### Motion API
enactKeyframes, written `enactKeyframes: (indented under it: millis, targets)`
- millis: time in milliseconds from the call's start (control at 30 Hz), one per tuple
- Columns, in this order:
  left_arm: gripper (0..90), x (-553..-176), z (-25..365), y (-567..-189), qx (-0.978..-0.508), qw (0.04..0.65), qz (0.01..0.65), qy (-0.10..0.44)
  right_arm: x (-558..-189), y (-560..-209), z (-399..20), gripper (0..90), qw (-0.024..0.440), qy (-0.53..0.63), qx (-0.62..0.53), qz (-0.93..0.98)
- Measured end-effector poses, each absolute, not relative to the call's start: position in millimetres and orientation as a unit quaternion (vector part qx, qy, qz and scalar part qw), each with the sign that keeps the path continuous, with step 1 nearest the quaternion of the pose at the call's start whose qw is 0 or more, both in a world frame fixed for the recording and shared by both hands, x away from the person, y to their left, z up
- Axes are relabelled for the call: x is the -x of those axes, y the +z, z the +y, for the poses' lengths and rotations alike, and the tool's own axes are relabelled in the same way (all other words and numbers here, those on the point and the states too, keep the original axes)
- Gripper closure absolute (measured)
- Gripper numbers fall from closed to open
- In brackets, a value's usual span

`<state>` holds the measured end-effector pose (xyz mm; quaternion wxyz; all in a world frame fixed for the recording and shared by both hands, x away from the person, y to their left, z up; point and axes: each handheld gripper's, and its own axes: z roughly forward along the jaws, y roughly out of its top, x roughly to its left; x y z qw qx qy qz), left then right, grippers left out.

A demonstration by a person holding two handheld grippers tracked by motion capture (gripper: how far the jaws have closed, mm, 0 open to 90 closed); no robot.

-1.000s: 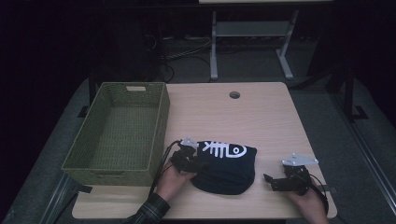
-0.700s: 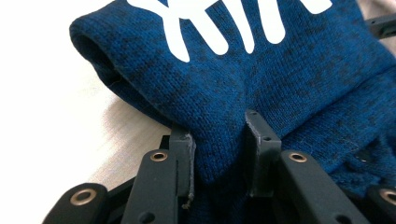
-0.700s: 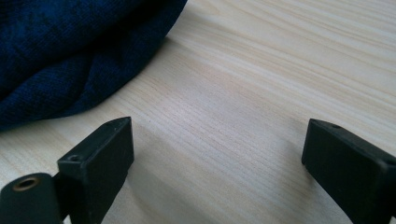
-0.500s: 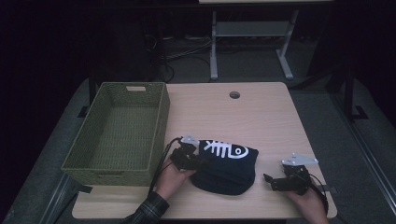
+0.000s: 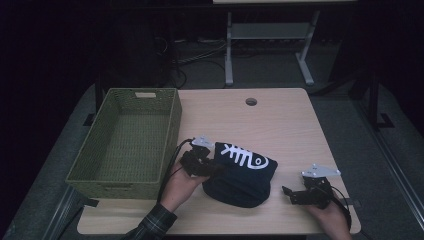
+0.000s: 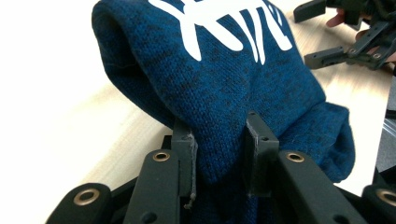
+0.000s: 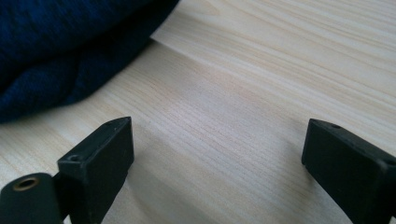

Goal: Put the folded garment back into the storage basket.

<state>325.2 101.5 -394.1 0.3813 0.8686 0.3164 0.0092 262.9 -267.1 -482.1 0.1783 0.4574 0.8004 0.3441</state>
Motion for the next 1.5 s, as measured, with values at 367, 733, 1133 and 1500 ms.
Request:
enactKeyframes:
  millis: [367, 733, 1133, 1500]
  targets:
    - [70.0, -329, 105, -363, -0.884, 0.355, 0.304, 0.016, -263, -482, -267, 8.9, 0.179, 0.344, -0.457, 0.800]
    - [70.1, -334, 115, -334, -0.892, 0.341, 0.296, 0.022, -263, -482, -267, 8.9, 0.178, 0.344, -0.457, 0.800]
    - [70.2, -339, 137, -297, -0.893, 0.335, 0.299, 0.041, -263, -482, -267, 8.9, 0.178, 0.344, -0.457, 0.800]
    - [70.2, -342, 161, -262, -0.885, 0.344, 0.308, 0.063, -263, -482, -267, 9.0, 0.178, 0.344, -0.457, 0.800]
